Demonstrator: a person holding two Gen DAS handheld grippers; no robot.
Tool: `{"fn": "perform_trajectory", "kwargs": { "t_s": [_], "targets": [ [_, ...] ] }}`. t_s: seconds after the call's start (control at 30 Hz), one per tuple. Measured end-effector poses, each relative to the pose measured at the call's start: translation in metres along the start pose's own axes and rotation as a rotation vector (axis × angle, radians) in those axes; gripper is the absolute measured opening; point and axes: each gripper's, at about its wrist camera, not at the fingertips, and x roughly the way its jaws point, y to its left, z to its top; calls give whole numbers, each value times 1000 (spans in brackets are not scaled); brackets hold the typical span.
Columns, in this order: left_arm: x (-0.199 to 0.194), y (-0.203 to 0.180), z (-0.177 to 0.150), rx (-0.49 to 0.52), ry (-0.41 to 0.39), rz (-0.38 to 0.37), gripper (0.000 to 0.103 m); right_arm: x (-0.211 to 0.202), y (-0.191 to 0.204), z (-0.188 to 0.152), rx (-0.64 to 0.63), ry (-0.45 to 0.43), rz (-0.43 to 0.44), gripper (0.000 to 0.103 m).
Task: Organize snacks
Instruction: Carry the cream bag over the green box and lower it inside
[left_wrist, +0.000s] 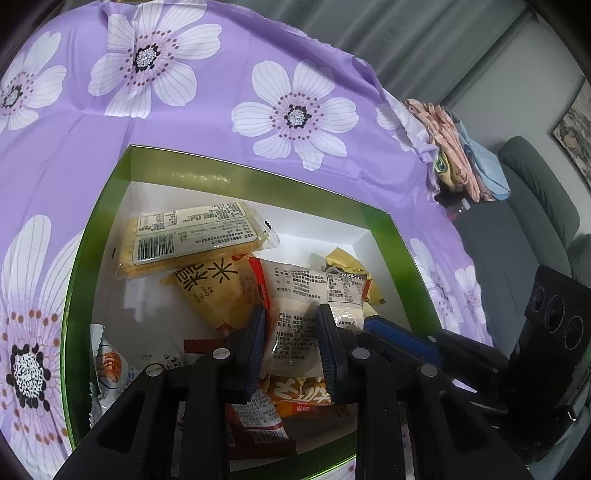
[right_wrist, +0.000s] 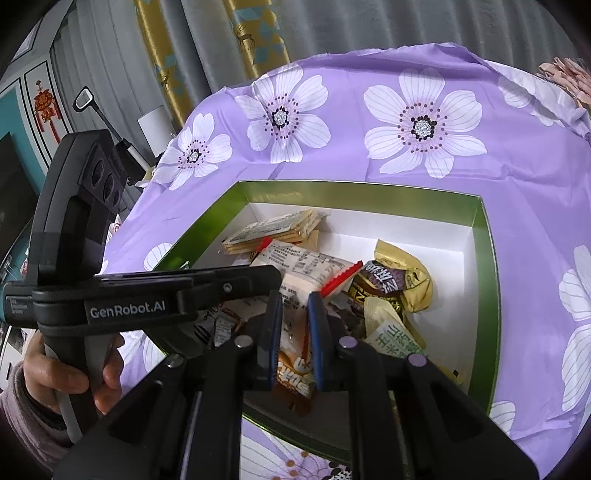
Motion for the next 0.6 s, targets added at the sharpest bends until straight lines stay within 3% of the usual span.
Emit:
{"fn": "perform_trajectory", "kwargs": {
  "t_s": [0.6],
  "targets": [
    [2, 0, 2, 2, 8, 6, 26, 6, -3, 3, 13, 13, -3, 15]
  ]
}}
